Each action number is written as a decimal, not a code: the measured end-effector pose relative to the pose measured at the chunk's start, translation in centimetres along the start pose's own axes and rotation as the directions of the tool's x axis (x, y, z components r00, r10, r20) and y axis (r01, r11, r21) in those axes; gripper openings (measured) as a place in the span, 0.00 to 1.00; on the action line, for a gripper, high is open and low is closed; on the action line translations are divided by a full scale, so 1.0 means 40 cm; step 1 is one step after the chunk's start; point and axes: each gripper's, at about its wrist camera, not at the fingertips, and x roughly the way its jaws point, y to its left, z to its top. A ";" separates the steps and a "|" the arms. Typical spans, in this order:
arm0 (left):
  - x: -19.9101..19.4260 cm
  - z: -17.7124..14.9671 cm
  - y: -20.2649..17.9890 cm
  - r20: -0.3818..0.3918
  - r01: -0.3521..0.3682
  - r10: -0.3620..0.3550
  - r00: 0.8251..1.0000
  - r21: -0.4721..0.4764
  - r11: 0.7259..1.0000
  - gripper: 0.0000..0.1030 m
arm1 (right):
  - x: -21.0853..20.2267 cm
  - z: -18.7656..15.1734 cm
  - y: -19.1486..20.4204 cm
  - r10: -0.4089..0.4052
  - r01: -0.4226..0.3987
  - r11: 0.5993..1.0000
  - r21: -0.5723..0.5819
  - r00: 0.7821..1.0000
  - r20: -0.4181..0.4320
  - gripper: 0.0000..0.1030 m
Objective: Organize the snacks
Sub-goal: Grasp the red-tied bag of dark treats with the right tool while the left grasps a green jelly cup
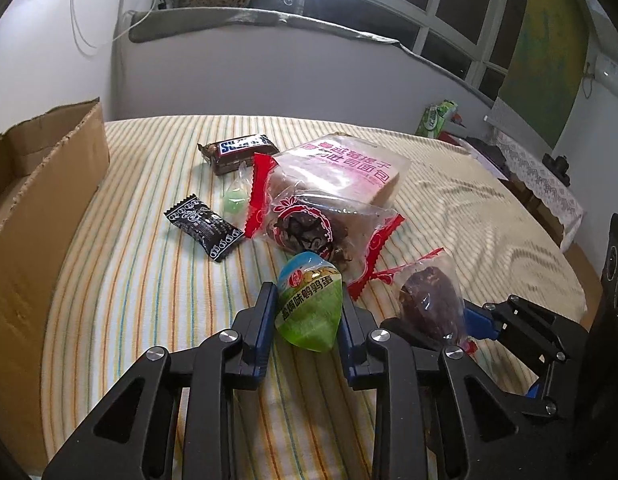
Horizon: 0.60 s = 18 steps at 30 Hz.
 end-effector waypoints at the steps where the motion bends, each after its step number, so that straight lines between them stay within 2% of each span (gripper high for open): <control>1: 0.000 0.000 -0.001 0.001 -0.001 0.001 1.000 0.003 1.000 0.25 | 0.000 -0.001 0.001 -0.001 0.001 1.000 -0.002 1.000 0.004 0.36; 11: -0.001 -0.002 -0.017 0.020 -0.011 0.011 1.000 0.025 1.000 0.25 | -0.013 -0.012 0.003 -0.014 0.015 1.000 -0.016 0.999 0.046 0.35; 18: -0.014 0.003 -0.008 0.026 -0.004 0.004 1.000 -0.005 1.000 0.25 | -0.031 0.004 -0.049 0.033 -0.040 0.991 0.126 0.998 0.055 0.35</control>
